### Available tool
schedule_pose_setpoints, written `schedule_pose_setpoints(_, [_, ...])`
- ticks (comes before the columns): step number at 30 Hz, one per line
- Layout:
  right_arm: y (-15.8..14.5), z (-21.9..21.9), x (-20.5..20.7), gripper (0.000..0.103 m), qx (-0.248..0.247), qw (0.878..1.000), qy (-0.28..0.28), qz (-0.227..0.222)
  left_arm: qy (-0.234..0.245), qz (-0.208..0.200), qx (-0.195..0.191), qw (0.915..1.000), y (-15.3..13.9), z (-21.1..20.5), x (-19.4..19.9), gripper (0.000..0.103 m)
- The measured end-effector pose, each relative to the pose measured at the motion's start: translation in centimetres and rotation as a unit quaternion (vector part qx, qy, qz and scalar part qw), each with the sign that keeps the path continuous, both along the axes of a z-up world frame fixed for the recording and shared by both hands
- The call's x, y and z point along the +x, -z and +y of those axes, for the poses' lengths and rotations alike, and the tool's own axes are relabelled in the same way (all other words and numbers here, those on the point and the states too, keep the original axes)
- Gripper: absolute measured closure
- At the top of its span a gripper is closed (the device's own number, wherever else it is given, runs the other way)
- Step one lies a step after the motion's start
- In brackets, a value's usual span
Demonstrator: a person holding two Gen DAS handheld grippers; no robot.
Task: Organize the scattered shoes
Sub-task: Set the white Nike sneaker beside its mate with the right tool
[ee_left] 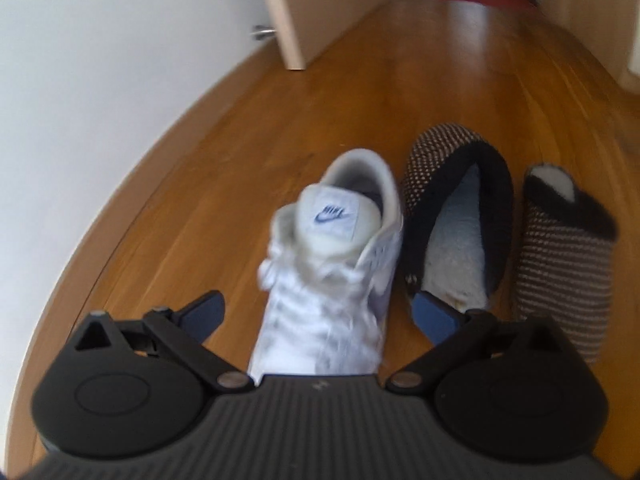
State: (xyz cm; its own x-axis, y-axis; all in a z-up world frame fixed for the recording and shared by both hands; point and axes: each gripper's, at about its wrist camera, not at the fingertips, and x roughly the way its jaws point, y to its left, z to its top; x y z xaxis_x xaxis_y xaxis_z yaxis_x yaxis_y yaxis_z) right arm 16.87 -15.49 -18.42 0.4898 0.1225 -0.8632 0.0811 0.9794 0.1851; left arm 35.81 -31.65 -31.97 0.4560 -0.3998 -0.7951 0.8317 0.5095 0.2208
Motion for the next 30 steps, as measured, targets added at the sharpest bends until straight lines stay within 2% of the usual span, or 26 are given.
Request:
schedule_pose_setpoints(3, [1.2,-0.5,-0.7,0.001,-0.005,0.999,0.008,0.033,0.000,0.041,-0.017,0.9990,2.0,-0.9,1.7,0.001])
schedule_pose_setpoints(5, [1.7,-0.6,-0.8,0.001,-0.007,0.999,0.011,0.042,-0.042,0.063,0.001,0.9971,4.0,-1.4,2.6,0.004])
schedule_pose_setpoints(6, [2.0,-0.6,-1.1,0.001,-0.005,0.999,0.016,0.048,-0.065,0.066,0.014,0.9956,4.8,-1.6,3.0,0.002])
schedule_pose_setpoints(7, [2.1,-0.6,-1.3,0.001,-0.001,0.998,0.018,0.053,-0.081,0.067,0.000,0.9945,5.1,-1.3,2.8,0.005])
schedule_pose_setpoints(10, [2.7,0.0,-1.8,0.001,0.007,0.998,0.011,0.059,-0.137,0.042,-0.044,0.9887,4.9,-0.4,0.7,0.020])
schedule_pose_setpoints(11, [2.8,0.2,-2.0,0.001,0.008,0.998,0.007,0.060,-0.144,0.040,-0.047,0.9876,4.8,-0.3,0.5,0.026])
schedule_pose_setpoints(14, [3.1,0.7,-2.2,0.001,0.010,0.998,0.004,0.062,-0.205,0.054,-0.061,0.9754,4.0,0.0,-1.6,0.035])
schedule_pose_setpoints(16, [3.2,1.0,-2.3,0.001,0.021,0.998,0.006,0.062,-0.239,0.081,-0.065,0.9654,3.5,0.0,-3.4,0.036])
schedule_pose_setpoints(19, [3.3,1.2,-2.4,0.001,0.035,0.998,0.010,0.054,-0.241,0.083,-0.056,0.9653,2.9,-0.7,-7.0,0.038])
schedule_pose_setpoints(23, [3.3,1.8,-2.0,0.001,0.037,0.999,0.007,0.028,-0.237,0.112,-0.040,0.9641,1.5,-0.5,-9.4,0.034])
schedule_pose_setpoints(24, [3.4,1.9,-1.5,0.001,0.036,0.999,0.009,0.019,-0.238,0.109,-0.037,0.9644,1.2,-0.3,-9.6,0.034])
schedule_pose_setpoints(25, [3.5,2.1,-0.7,0.001,0.041,0.999,0.011,0.011,-0.247,0.085,-0.034,0.9647,-0.1,0.6,-10.6,0.031])
schedule_pose_setpoints(26, [3.7,2.3,0.2,0.001,0.047,0.999,0.013,0.003,-0.250,0.078,-0.034,0.9644,-1.1,1.3,-10.7,0.028])
schedule_pose_setpoints(28, [4.1,2.8,2.3,0.001,0.058,0.998,0.020,-0.012,-0.278,0.052,-0.029,0.9588,-3.8,3.2,-11.8,0.027])
schedule_pose_setpoints(30, [4.9,3.5,5.2,0.001,0.069,0.997,0.028,-0.024,-0.301,0.045,-0.022,0.9524,-5.5,4.9,-12.1,0.027])
